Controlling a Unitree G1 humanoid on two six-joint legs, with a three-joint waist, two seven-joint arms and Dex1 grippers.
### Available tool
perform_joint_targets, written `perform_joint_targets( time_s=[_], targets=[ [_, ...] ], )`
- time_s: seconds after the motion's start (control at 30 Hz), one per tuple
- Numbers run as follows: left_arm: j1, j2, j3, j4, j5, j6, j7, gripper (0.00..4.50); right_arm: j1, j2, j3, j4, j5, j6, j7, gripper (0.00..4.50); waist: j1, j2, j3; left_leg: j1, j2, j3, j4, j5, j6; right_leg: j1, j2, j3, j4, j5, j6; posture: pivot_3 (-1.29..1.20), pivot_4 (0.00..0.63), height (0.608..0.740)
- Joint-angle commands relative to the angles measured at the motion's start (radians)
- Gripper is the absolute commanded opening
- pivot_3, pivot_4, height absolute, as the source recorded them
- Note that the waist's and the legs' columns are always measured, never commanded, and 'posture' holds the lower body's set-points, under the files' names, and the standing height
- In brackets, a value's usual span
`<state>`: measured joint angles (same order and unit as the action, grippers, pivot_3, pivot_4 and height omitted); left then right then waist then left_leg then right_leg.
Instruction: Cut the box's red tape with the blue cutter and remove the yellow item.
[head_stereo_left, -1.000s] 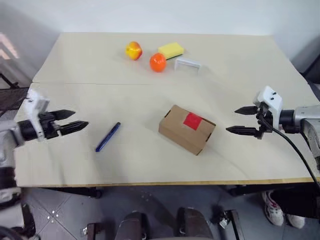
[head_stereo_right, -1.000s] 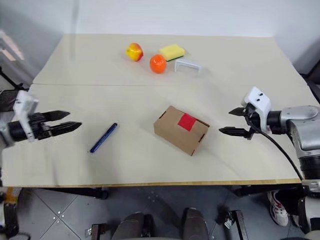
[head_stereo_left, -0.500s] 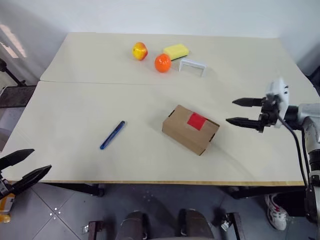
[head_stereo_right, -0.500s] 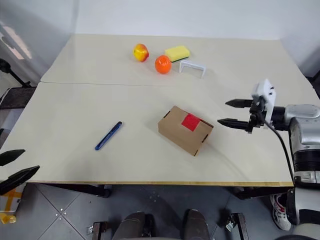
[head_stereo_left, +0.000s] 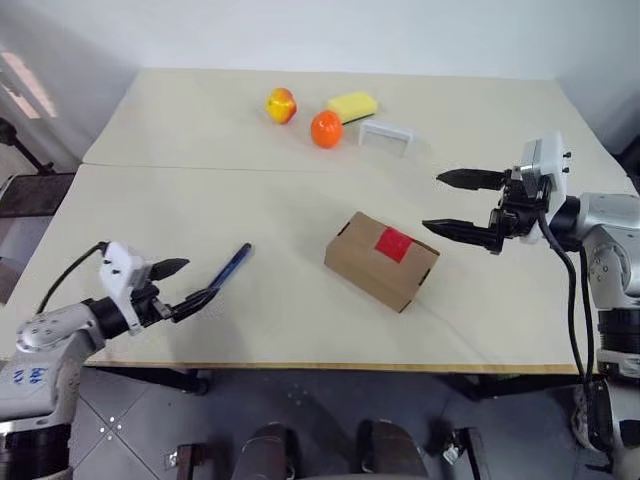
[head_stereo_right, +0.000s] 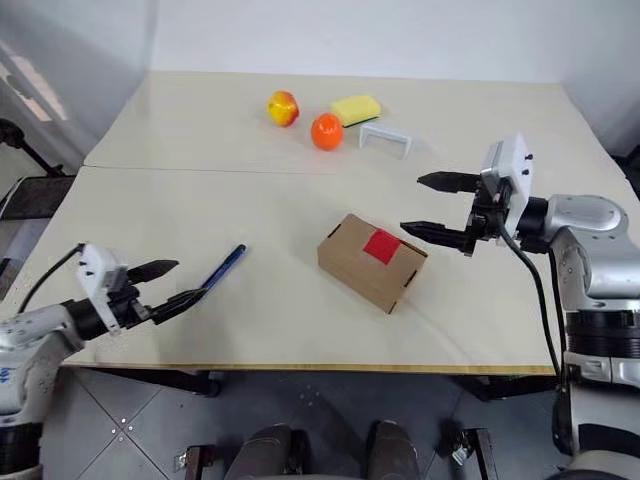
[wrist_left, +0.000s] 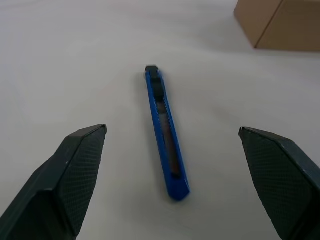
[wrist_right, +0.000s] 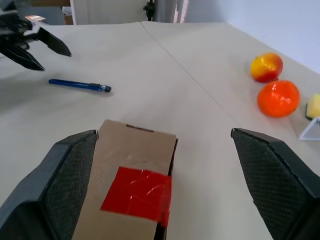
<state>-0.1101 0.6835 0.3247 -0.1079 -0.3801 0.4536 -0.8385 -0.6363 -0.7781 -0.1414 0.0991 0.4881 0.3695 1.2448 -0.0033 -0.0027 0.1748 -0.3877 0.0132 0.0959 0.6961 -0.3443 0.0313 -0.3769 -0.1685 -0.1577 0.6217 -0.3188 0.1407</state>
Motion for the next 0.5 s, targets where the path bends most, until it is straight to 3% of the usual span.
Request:
perform_joint_targets(
  time_s=[0.03,0.17,0.37,0.43,0.5],
  targets=[
    [-0.063,0.034,-0.073,0.101,0.093,-0.030,0.041,4.50,0.038,-0.026,-0.058,-0.097,0.039,0.017,-0.030,4.45,0.001,0.000,0.000,0.000,0.000,0.000,0.000,0.000,0.000,0.000,0.000,0.000,0.000,0.000,0.000,0.00,0.150,0.740],
    [-0.117,0.058,-0.152,0.161,0.160,-0.005,0.065,4.50,0.094,-0.035,-0.090,-0.168,0.057,0.039,-0.069,4.45,0.004,0.000,0.000,0.000,0.000,0.001,0.002,0.000,0.000,0.000,0.000,0.001,0.000,0.000,0.000,0.00,0.150,0.740],
    [-0.163,0.086,-0.239,0.182,0.184,0.073,0.047,3.07,0.136,-0.047,-0.112,-0.219,0.072,0.056,-0.107,4.50,0.008,0.002,-0.001,0.001,0.001,0.001,0.002,0.000,0.000,0.002,0.000,0.002,0.000,0.000,0.000,0.00,0.150,0.740],
    [-0.177,0.085,-0.252,0.183,0.180,0.075,0.038,3.07,0.145,-0.054,-0.115,-0.227,0.074,0.057,-0.115,4.50,0.009,0.002,-0.001,0.001,0.001,0.001,0.002,0.000,0.000,0.002,0.000,0.002,0.000,0.000,0.000,0.00,0.150,0.740],
    [-0.188,0.088,-0.266,0.194,0.188,0.072,0.036,2.67,0.153,-0.060,-0.115,-0.232,0.072,0.056,-0.120,4.50,0.011,0.004,-0.002,0.001,0.001,0.001,0.002,0.001,0.000,0.002,0.000,0.002,0.000,0.000,0.000,0.00,0.150,0.740]
  ],
)
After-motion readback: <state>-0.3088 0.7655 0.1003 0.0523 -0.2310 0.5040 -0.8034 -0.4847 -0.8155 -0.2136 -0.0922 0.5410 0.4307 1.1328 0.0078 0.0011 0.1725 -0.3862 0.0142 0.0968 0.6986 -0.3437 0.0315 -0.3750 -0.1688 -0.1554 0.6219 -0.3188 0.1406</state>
